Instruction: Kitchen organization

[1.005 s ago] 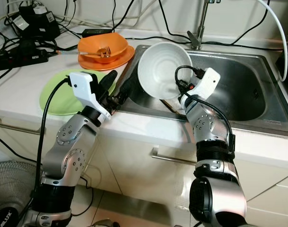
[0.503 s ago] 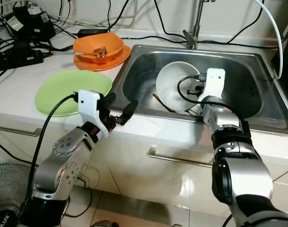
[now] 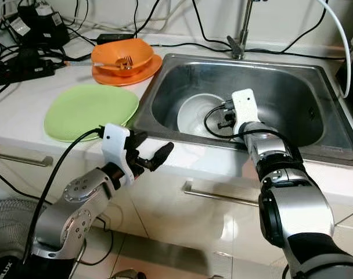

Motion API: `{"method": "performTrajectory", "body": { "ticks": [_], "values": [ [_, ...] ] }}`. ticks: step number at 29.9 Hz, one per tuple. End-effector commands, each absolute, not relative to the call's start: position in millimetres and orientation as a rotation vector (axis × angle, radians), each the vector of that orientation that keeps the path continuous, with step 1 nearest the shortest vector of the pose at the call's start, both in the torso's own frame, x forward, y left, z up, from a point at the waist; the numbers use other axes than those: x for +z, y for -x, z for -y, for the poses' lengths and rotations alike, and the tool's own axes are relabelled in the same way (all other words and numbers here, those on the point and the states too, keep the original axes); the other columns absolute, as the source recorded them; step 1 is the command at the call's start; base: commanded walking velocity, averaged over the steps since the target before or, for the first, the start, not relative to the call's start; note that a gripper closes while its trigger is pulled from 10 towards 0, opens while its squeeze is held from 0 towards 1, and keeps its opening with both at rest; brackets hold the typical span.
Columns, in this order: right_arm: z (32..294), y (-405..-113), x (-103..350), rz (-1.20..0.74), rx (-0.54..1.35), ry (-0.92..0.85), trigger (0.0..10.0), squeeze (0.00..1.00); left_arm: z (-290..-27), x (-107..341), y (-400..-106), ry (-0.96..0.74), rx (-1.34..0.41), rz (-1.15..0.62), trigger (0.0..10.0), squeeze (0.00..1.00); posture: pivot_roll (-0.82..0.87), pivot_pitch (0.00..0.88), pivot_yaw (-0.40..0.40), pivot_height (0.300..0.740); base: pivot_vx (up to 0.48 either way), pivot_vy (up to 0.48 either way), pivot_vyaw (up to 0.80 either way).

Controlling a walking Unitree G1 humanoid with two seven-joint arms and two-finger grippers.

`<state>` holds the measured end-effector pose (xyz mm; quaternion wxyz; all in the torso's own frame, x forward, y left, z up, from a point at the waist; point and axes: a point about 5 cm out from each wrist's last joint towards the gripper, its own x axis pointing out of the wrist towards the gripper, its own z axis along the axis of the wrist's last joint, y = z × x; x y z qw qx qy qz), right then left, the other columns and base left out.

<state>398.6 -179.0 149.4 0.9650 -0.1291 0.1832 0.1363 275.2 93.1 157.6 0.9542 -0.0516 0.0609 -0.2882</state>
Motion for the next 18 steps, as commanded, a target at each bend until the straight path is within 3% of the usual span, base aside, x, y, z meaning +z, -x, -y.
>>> {"method": "performTrajectory", "body": {
  "ticks": [1, 5, 7, 9, 10, 11, 12, 13, 14, 15, 18],
  "values": [
    [170.0, -392.9, 134.3, -0.433, 0.349, 0.280, 0.0, 0.00, -90.6, 163.4, -274.8, 0.106, -0.597, -0.112, 10.0, 1.00, 0.07, 0.082, 0.033, 0.740, 0.000, 0.000, 0.00],
    [164.4, -388.4, 125.0, -0.478, 0.414, 0.292, 0.0, 0.00, -88.0, 162.7, -272.8, 0.108, -0.604, -0.119, 10.0, 1.00, 0.07, 0.076, 0.029, 0.740, 0.000, 0.000, 0.00],
    [163.0, -387.6, 123.7, -0.485, 0.432, 0.303, 0.0, 0.00, -87.1, 162.3, -272.1, 0.108, -0.609, -0.122, 10.0, 0.96, 0.08, 0.072, 0.026, 0.740, 0.000, 0.000, 0.00],
    [160.1, -387.0, 123.5, -0.491, 0.467, 0.310, 0.0, 0.00, -87.3, 162.6, -272.0, 0.105, -0.612, -0.125, 10.0, 0.81, 0.08, 0.066, 0.023, 0.740, 0.000, 0.000, 0.00],
    [159.3, -387.0, 123.7, -0.492, 0.477, 0.316, 0.0, 0.00, -87.7, 162.8, -272.3, 0.103, -0.612, -0.126, 10.0, 0.81, 0.08, 0.064, 0.022, 0.740, 0.000, 0.000, 0.00],
    [158.3, -386.8, 123.7, -0.495, 0.488, 0.312, 1.4, 0.54, -88.5, 163.1, -272.8, 0.103, -0.609, -0.127, 10.0, 0.80, 0.08, 0.062, 0.022, 0.740, 0.000, 0.000, 0.00],
    [157.6, -386.6, 123.5, -0.497, 0.496, 0.308, 2.4, 0.69, -89.1, 163.2, -273.3, 0.102, -0.607, -0.127, 10.0, 0.80, 0.08, 0.061, 0.022, 0.740, 0.000, 0.000, 0.00],
    [157.6, -386.6, 123.5, -0.497, 0.496, 0.308, 2.4, 0.69, -89.1, 163.2, -273.3, 0.102, -0.607, -0.127, 10.0, 0.80, 0.08, 0.061, 0.022, 0.740, 0.000, 0.000, 0.00],
    [156.9, -386.4, 123.4, -0.498, 0.504, 0.310, 4.4, 0.91, -89.6, 163.1, -273.6, 0.101, -0.604, -0.127, 10.0, 0.80, 0.08, 0.061, 0.021, 0.740, 0.000, 0.000, 0.00],
    [156.6, -386.5, 123.4, -0.494, 0.503, 0.323, 4.1, 0.82, -90.7, 163.3, -274.1, 0.098, -0.602, -0.126, 10.0, 0.80, 0.08, 0.059, 0.021, 0.740, 0.000, 0.000, 0.00],
    [156.7, -386.5, 123.1, -0.493, 0.501, 0.324, 4.4, 0.81, -91.3, 163.4, -274.3, 0.095, -0.601, -0.126, 10.0, 0.80, 0.08, 0.059, 0.021, 0.740, 0.000, 0.000, 0.00]
  ]
}}
